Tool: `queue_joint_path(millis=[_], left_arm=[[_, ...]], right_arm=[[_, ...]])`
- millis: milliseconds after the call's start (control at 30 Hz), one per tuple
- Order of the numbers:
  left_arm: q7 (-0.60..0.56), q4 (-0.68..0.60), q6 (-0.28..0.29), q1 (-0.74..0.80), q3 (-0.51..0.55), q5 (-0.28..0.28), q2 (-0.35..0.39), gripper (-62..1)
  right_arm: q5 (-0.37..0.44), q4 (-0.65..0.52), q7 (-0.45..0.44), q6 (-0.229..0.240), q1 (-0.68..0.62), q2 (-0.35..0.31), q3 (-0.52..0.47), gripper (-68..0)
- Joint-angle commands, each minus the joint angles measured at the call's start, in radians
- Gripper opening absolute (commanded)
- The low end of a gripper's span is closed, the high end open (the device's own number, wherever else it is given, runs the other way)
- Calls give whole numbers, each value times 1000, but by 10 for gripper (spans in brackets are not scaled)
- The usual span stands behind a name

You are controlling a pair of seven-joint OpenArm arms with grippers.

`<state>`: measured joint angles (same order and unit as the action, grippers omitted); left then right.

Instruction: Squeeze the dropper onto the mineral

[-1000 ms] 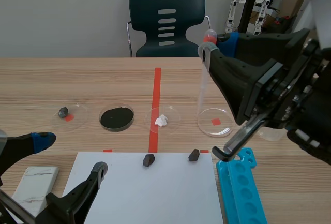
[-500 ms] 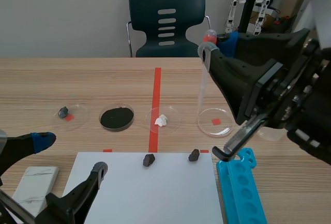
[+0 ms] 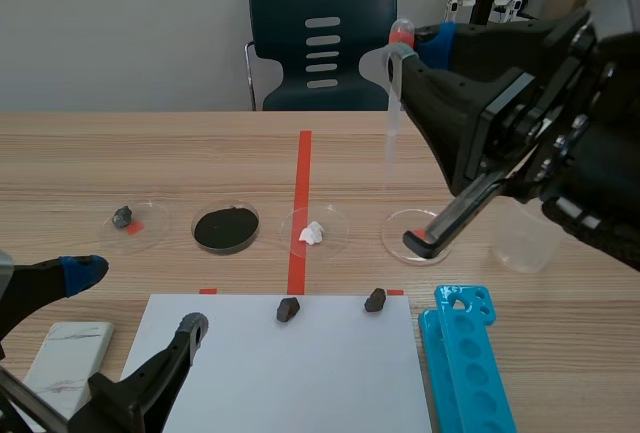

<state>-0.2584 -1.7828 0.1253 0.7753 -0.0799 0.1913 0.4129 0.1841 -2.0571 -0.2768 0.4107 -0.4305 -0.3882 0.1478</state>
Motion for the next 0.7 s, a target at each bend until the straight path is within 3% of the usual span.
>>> queue_joint_path(millis=[0, 367, 667], left_arm=[[-14, -24, 1, 2, 4, 6, -2, -7], [-14, -24, 1, 2, 4, 6, -2, -7], [-14, -24, 1, 2, 4, 6, -2, -7]], right_arm=[[11, 21, -2, -4, 33, 0, 9, -579], [11, 241, 1, -4, 234, 4, 93, -579], [11, 462, 1, -3, 417, 87, 135, -579]])
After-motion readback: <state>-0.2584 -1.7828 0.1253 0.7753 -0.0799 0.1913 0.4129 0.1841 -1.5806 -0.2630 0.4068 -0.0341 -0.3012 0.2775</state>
